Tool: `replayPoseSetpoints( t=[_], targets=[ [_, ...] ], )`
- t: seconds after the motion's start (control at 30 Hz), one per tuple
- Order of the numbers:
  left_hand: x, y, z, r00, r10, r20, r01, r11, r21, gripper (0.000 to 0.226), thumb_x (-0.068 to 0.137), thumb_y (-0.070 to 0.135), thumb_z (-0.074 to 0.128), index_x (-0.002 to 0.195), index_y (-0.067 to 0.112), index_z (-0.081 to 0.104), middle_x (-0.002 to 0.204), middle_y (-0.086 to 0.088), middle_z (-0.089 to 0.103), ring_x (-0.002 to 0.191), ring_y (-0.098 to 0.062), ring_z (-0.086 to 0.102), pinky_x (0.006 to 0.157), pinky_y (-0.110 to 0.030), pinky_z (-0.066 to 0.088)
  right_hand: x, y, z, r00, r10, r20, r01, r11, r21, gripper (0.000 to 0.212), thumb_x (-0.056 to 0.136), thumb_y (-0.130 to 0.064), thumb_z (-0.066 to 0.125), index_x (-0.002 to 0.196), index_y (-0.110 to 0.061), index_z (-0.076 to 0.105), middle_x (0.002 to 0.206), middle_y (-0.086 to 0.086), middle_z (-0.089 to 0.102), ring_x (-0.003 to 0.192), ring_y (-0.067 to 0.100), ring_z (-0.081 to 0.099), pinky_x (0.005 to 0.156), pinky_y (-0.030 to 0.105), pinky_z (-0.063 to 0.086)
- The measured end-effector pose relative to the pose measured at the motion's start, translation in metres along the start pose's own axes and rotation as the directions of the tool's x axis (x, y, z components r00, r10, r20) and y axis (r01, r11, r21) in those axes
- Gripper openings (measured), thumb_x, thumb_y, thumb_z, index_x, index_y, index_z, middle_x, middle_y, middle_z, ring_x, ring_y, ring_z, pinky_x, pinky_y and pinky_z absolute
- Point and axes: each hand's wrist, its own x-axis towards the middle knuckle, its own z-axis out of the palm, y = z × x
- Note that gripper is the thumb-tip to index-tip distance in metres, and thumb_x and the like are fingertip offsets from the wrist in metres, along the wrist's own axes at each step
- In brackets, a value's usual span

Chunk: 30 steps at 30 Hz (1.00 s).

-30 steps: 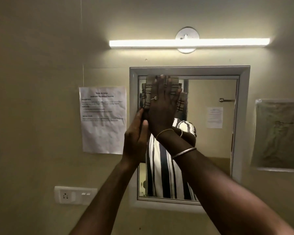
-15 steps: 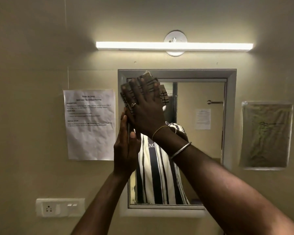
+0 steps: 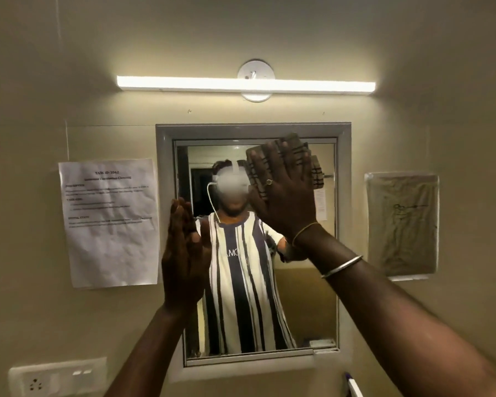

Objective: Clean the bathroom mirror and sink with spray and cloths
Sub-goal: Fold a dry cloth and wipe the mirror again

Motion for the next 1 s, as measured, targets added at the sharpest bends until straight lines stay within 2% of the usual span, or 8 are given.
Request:
replayPoseSetpoints(
  t=[0.13,0.23,0.43,0.57,0.67,0.8,0.87,1.0],
  targets=[
    [0.0,0.001,0.0,1.0,0.026,-0.01,-0.026,1.0,-0.007,0.091,0.084,-0.02,0.068,0.159,-0.001,0.02,0.168,-0.01,0.028,0.151,-0.028,0.038,0.111,-0.052,0.046,-0.011,0.032,-0.003,0.997,0.082,-0.01,-0.082,0.996,-0.029,0.069,0.1,-0.052,0.047,0.161,-0.024,0.029,0.17,0.01,0.019,0.158,0.035,0.012,0.121,0.065,0.015],
    [0.0,-0.001,0.0,0.998,0.058,-0.03,-0.058,0.998,0.002,0.084,0.085,-0.019,0.066,0.156,-0.005,0.024,0.168,-0.01,0.029,0.152,-0.026,0.037,0.113,-0.049,0.046,-0.017,0.041,-0.006,0.982,0.189,-0.018,-0.19,0.981,-0.034,0.069,0.101,-0.056,0.042,0.161,-0.026,0.028,0.171,0.009,0.016,0.158,0.034,0.009,0.121,0.064,0.014],
    [-0.003,-0.004,-0.008,0.999,0.029,0.029,-0.027,0.997,-0.065,0.081,0.086,-0.021,0.063,0.156,-0.005,0.025,0.168,-0.007,0.028,0.151,-0.03,0.037,0.111,-0.054,0.045,-0.02,0.015,-0.004,0.903,0.43,-0.008,-0.43,0.902,-0.047,0.072,0.102,-0.054,0.035,0.164,-0.024,0.015,0.172,0.012,0.008,0.158,0.035,0.003,0.122,0.065,0.009],
    [-0.001,-0.008,-0.012,0.995,0.053,0.084,-0.035,0.98,-0.194,0.06,0.102,0.001,0.047,0.155,-0.012,0.022,0.168,-0.015,0.025,0.154,-0.038,0.029,0.113,-0.066,0.038,-0.016,-0.018,0.001,0.848,0.53,0.005,-0.53,0.848,0.01,0.071,0.103,-0.052,0.033,0.164,-0.024,0.011,0.172,0.013,0.007,0.158,0.035,0.003,0.121,0.066,0.011],
    [0.0,-0.001,-0.015,0.998,0.024,0.065,-0.002,0.947,-0.32,0.065,0.108,0.023,0.04,0.156,-0.013,0.013,0.17,-0.017,0.017,0.157,-0.041,0.015,0.115,-0.075,0.028,-0.011,-0.041,0.004,0.864,0.503,0.013,-0.503,0.864,0.029,0.073,0.102,-0.052,0.037,0.164,-0.021,0.015,0.171,0.015,0.009,0.158,0.037,0.005,0.121,0.067,0.01],
    [0.002,-0.004,-0.02,0.994,0.019,0.109,0.021,0.933,-0.358,0.061,0.103,0.009,0.041,0.153,-0.018,0.018,0.168,-0.022,0.021,0.156,-0.041,0.021,0.115,-0.071,0.032,-0.002,-0.083,0.006,0.915,0.4,0.052,-0.403,0.912,0.075,0.072,0.103,-0.054,0.031,0.164,-0.019,0.017,0.171,0.016,0.009,0.158,0.039,0.004,0.121,0.067,0.009],
    [0.002,-0.001,-0.023,0.995,-0.027,0.097,0.065,0.908,-0.413,0.067,0.107,0.024,0.042,0.153,-0.017,0.017,0.168,-0.022,0.02,0.156,-0.041,0.019,0.115,-0.071,0.032,0.002,-0.107,0.006,0.933,0.351,0.079,-0.357,0.929,0.095,0.068,0.104,-0.053,0.026,0.164,-0.02,0.017,0.171,0.015,0.007,0.158,0.038,0.001,0.122,0.066,0.007],
    [0.001,0.01,-0.029,0.989,-0.138,0.051,0.146,0.868,-0.476,0.08,0.106,0.047,0.044,0.159,-0.002,0.01,0.17,-0.018,0.015,0.157,-0.03,0.023,0.119,-0.051,0.039,0.007,-0.147,0.009,0.969,0.216,0.122,-0.231,0.964,0.13,0.066,0.105,-0.049,0.033,0.164,-0.025,0.016,0.171,0.014,0.004,0.158,0.036,-0.003,0.123,0.065,0.003]
  ],
)
